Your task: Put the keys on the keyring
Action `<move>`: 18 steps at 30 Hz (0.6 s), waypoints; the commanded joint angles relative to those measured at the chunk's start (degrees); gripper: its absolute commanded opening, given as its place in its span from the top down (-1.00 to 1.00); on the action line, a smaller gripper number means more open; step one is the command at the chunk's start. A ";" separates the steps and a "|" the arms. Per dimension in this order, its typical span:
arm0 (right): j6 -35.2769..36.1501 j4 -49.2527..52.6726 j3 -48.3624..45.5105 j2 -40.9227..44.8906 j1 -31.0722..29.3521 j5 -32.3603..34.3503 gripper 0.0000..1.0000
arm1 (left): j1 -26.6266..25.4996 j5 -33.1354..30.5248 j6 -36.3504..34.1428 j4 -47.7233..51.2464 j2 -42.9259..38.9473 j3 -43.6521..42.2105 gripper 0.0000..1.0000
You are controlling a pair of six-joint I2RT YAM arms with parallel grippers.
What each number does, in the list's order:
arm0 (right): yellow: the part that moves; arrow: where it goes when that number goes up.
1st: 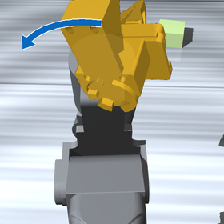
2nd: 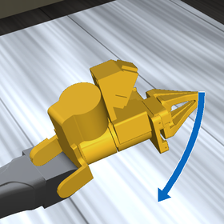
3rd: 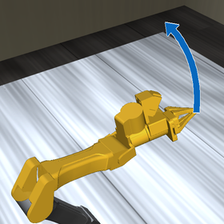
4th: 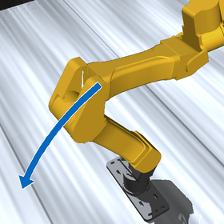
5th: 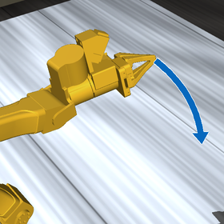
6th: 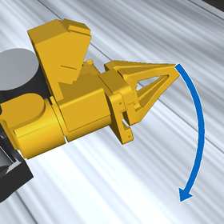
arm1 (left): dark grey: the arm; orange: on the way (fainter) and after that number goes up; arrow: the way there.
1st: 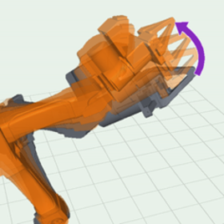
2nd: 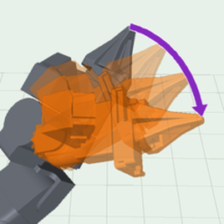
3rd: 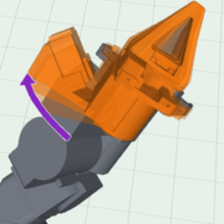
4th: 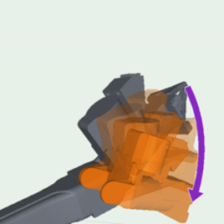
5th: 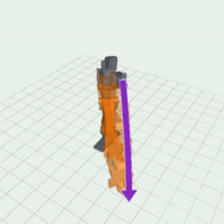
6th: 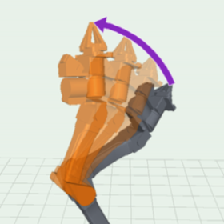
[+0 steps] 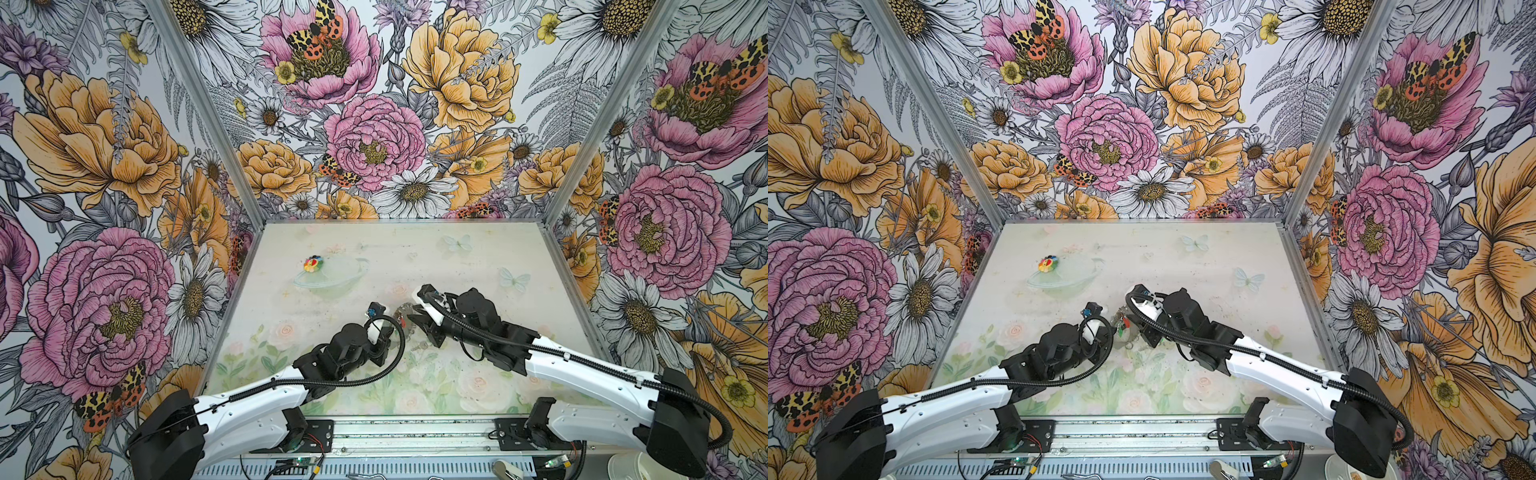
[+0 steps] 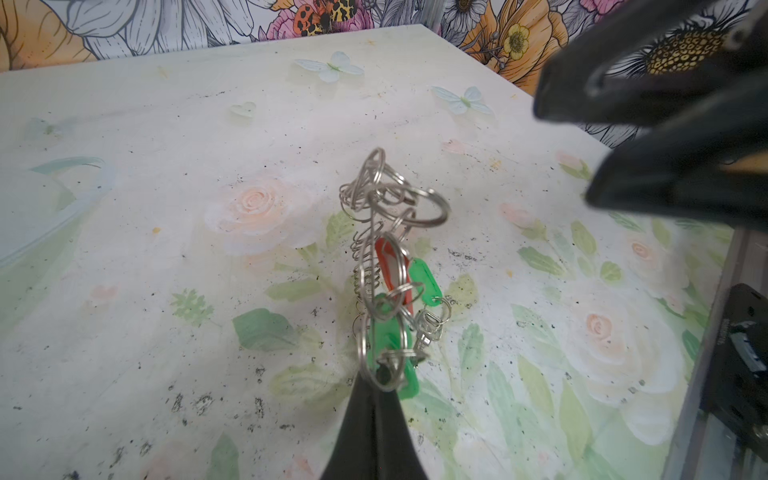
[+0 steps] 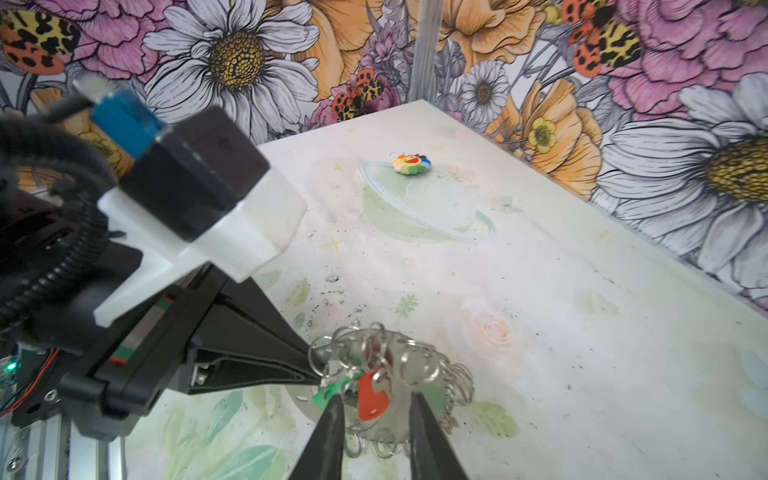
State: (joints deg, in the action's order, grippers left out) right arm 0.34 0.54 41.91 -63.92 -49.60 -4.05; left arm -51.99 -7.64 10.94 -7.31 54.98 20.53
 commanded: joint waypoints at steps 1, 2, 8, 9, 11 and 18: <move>1.84 -1.33 -1.71 3.52 1.13 6.25 0.42 | 0.92 4.02 -2.64 -7.23 -3.53 -2.03 1.00; 2.55 -0.99 -1.91 3.58 1.18 6.05 0.42 | 0.99 4.73 -3.07 -7.81 -4.43 -2.64 1.00; 5.39 -1.94 -3.22 2.66 0.17 2.11 0.42 | 1.31 9.74 -4.99 -8.44 -7.94 -3.97 1.00; 5.81 -2.54 -3.79 2.82 -0.09 1.86 0.42 | 1.36 10.68 -5.18 -8.54 -8.42 -4.24 1.00; 6.92 -4.29 -5.14 3.46 -0.56 1.58 0.41 | 1.40 12.08 -5.53 -8.68 -9.07 -4.52 1.00; 9.91 -7.34 -8.52 7.82 -1.02 2.81 0.42 | 1.54 16.63 -7.77 -10.26 -9.45 -5.85 1.00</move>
State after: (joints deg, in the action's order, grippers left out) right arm 7.88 -3.55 33.67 -58.57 -50.35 -1.72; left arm -51.07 5.15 5.48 -13.52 46.44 15.49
